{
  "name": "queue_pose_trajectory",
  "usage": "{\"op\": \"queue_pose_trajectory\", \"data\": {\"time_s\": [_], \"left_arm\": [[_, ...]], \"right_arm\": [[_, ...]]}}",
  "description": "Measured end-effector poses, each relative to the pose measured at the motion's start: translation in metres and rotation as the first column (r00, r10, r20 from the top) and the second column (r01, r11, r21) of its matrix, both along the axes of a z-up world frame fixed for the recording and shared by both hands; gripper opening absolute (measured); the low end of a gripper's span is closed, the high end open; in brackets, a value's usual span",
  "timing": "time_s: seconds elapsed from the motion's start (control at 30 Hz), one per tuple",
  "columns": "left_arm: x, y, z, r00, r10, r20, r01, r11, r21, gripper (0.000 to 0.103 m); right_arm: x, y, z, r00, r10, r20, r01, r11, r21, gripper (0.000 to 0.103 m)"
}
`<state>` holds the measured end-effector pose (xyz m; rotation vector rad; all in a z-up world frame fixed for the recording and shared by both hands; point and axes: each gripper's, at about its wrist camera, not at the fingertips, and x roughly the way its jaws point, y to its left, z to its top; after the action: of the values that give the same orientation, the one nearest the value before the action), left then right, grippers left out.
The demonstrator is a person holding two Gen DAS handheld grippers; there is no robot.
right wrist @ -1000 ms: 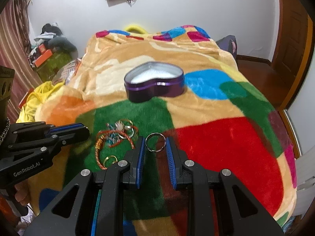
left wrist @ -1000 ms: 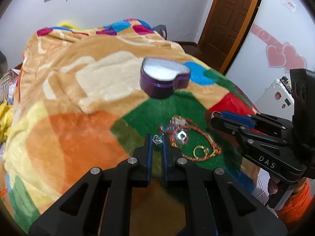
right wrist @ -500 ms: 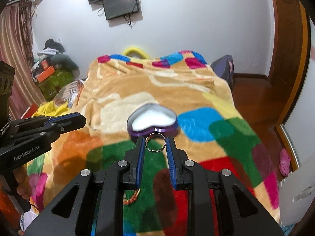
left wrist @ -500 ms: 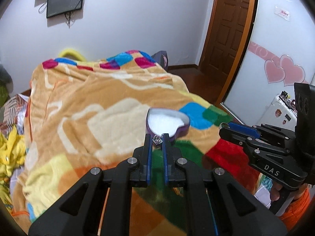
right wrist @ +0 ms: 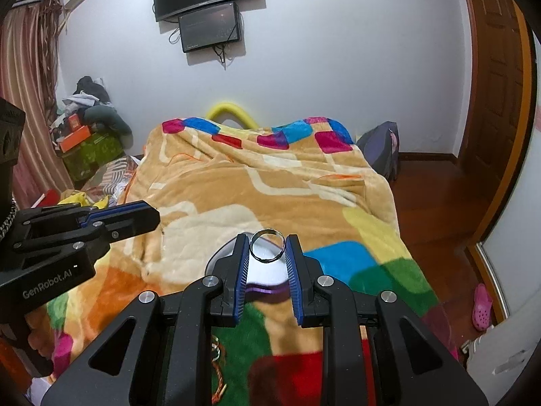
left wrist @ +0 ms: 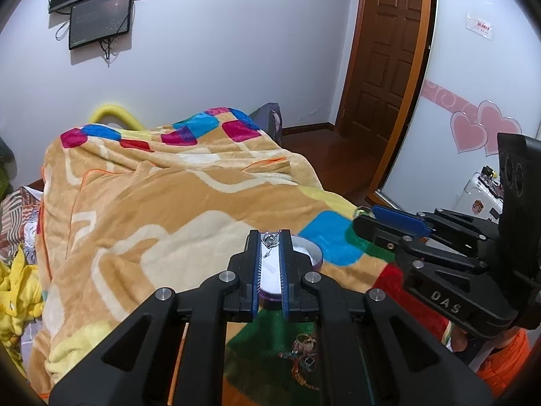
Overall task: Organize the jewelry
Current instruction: 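Lower both held pieces into the purple heart tin and open both grippers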
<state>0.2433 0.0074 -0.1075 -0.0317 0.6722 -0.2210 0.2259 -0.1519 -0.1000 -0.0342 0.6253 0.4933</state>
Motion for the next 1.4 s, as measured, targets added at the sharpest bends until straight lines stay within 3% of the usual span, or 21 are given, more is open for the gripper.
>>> {"op": "queue_pose_trajectory", "data": {"time_s": [0.2,0.87,1.4], "left_arm": [[0.019,-0.002,-0.013,0.999,-0.014,-0.035,0.014,1.000,-0.009,0.009],[0.060,-0.002,-0.070,0.975,-0.056,-0.216,0.043,0.997,-0.062,0.009],[0.053,0.006,-0.058,0.978,-0.041,-0.206,0.030,0.998,-0.058,0.009]], "right_arm": [[0.017,0.005,-0.012,1.000,-0.006,-0.015,0.005,1.000,-0.025,0.020],[0.056,0.018,-0.059,0.970,0.081,-0.230,-0.089,0.996,-0.024,0.020],[0.059,0.025,-0.058,0.963,0.098,-0.251,-0.118,0.991,-0.067,0.020]]}}
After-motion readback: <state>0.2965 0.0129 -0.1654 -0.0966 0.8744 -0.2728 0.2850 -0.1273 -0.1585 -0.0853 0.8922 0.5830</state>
